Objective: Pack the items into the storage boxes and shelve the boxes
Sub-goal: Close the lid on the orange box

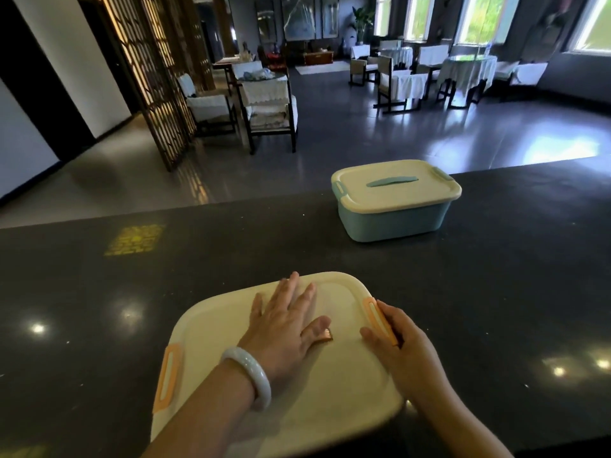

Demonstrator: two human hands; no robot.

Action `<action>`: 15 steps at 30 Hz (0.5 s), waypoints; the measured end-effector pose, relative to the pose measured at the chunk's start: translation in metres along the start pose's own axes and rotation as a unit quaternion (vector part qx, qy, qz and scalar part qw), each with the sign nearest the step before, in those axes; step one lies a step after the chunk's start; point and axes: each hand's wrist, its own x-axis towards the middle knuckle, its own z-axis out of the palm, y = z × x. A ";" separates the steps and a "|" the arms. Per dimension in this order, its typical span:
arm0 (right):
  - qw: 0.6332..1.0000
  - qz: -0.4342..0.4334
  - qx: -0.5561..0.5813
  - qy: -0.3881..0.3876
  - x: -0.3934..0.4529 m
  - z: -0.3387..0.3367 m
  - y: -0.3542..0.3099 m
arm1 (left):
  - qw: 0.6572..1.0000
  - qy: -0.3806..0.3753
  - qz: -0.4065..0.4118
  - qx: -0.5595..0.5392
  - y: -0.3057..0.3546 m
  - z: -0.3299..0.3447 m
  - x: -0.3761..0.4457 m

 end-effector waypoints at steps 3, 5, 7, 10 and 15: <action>0.999 -0.004 -0.028 0.018 0.007 -0.004 -0.002 | 0.999 0.026 0.000 -0.045 -0.017 0.000 -0.028; 0.998 0.012 -0.066 0.017 0.014 -0.007 -0.006 | 0.996 0.051 -0.035 -0.065 -0.036 0.001 -0.048; 0.992 0.040 -0.121 -0.003 0.023 -0.006 -0.010 | 0.986 0.099 -0.098 -0.095 -0.054 0.001 -0.067; 0.985 0.086 -0.152 -0.014 0.036 0.002 -0.015 | 0.943 0.191 -0.198 -0.185 -0.072 0.003 -0.089; 0.974 0.104 -0.199 -0.010 0.041 0.007 -0.015 | 0.870 0.141 -0.351 -0.315 -0.097 0.008 -0.101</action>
